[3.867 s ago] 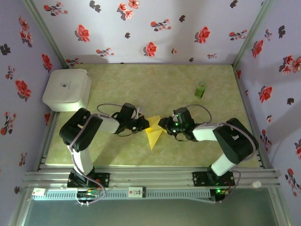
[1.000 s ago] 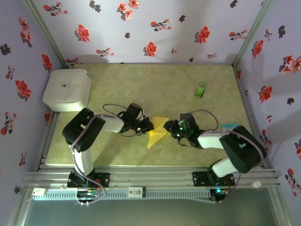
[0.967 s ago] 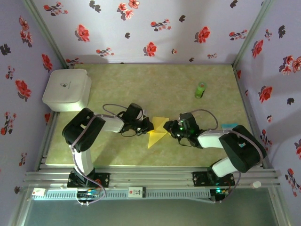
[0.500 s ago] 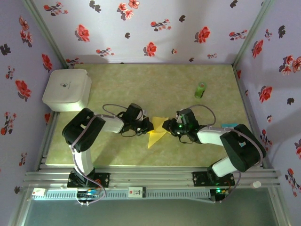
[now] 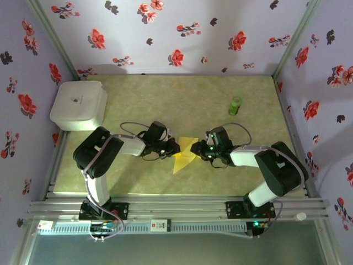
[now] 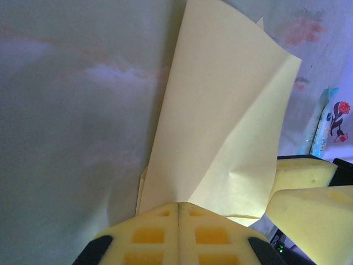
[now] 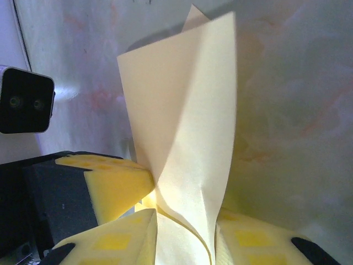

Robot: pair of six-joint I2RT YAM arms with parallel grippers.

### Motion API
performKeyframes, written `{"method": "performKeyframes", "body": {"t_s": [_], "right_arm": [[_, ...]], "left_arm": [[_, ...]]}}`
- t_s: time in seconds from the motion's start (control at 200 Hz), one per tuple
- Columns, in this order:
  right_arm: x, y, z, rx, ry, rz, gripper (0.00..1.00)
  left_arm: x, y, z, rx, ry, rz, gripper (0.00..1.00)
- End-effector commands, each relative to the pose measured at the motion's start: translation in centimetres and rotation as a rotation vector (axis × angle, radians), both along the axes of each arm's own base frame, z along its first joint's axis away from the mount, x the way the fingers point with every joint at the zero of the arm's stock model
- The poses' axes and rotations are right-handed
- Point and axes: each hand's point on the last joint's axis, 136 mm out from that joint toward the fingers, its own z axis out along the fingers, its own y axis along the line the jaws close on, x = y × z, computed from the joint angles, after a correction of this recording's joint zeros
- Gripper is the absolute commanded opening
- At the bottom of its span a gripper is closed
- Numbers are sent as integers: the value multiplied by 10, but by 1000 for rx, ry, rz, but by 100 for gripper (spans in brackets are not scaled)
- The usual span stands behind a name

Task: Fold a paper plane with a square sheet of paper (pick it up from the middle)
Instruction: Fold the wing for the fifth time at the center of the table.

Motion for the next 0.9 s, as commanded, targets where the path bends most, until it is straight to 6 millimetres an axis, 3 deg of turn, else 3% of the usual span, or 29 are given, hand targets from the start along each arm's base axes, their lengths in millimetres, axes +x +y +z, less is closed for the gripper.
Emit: {"method": "performKeyframes", "body": {"t_s": [0.0, 0.2, 0.365, 0.53, 0.7, 0.895], "right_arm": [[5, 2, 3, 6, -18, 25, 29], [5, -2, -1, -2, -9, 15, 24], [7, -5, 3, 2, -19, -13, 10], [13, -7, 9, 22, -13, -78, 5], [21, -9, 11, 100, 4, -221, 3], [19, -6, 7, 94, 18, -269, 4]], "left_arm": [[-4, 6, -6, 12, 2, -7, 1], [-2, 6, -3, 5, -3, -2, 1], [0, -2, 27, -69, -55, -34, 6], [4, -4, 46, -92, -85, -33, 11], [3, -2, 48, -99, -77, -18, 12], [3, -2, 41, -82, -62, -12, 12]]}}
